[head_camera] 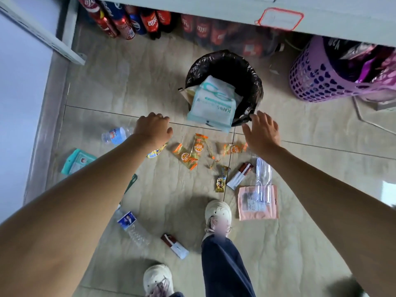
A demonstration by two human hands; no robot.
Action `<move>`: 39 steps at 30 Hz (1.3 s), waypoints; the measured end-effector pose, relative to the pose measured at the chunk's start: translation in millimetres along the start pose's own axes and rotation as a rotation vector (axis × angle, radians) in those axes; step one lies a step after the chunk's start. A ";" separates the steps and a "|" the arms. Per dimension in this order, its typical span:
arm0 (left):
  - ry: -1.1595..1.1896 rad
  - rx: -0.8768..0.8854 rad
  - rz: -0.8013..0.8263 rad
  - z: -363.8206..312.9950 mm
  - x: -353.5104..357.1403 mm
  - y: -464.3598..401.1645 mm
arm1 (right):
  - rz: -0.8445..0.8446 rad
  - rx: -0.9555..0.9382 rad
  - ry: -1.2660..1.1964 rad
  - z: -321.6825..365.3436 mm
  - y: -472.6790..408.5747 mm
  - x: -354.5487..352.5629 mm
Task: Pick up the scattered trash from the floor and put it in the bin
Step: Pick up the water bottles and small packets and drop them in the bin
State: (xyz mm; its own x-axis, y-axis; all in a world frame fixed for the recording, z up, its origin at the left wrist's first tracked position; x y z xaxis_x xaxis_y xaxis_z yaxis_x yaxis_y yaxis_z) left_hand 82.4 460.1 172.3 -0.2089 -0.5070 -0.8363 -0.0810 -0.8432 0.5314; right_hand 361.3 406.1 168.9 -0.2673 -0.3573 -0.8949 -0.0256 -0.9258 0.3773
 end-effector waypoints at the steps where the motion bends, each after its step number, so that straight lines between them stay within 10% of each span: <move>1: 0.012 0.008 -0.016 0.3 4.8 9.0 | 0.003 -0.007 0.014 3.3 13.0 6.9; 17: 0.133 0.053 0.150 27.3 242.8 182.9 | 0.298 0.017 -0.090 88.9 227.2 237.1; 28: 0.623 -1.019 0.118 183.1 418.5 234.7 | 0.513 -0.159 -0.023 159.6 282.4 445.1; 39: 1.088 -1.084 0.228 168.3 524.8 198.8 | 0.307 -0.216 0.039 178.4 284.1 502.8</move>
State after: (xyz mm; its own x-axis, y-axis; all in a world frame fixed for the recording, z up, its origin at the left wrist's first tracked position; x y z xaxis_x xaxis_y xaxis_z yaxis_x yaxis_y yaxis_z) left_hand -207.4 56.6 -138.2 0.7043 -0.1136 -0.7008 0.6722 -0.2109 0.7097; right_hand 47.7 -14.5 -131.4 -0.1941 -0.6227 -0.7580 0.2553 -0.7782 0.5739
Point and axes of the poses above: each hand's wrist, its own y-axis away from the middle knuckle, its own x-axis out of the palm, z = x × y, the point moved 9 cm from there along -y, towards the middle knuckle, and after that the axes turned 10 degrees about -x, right-handed, at the moved point
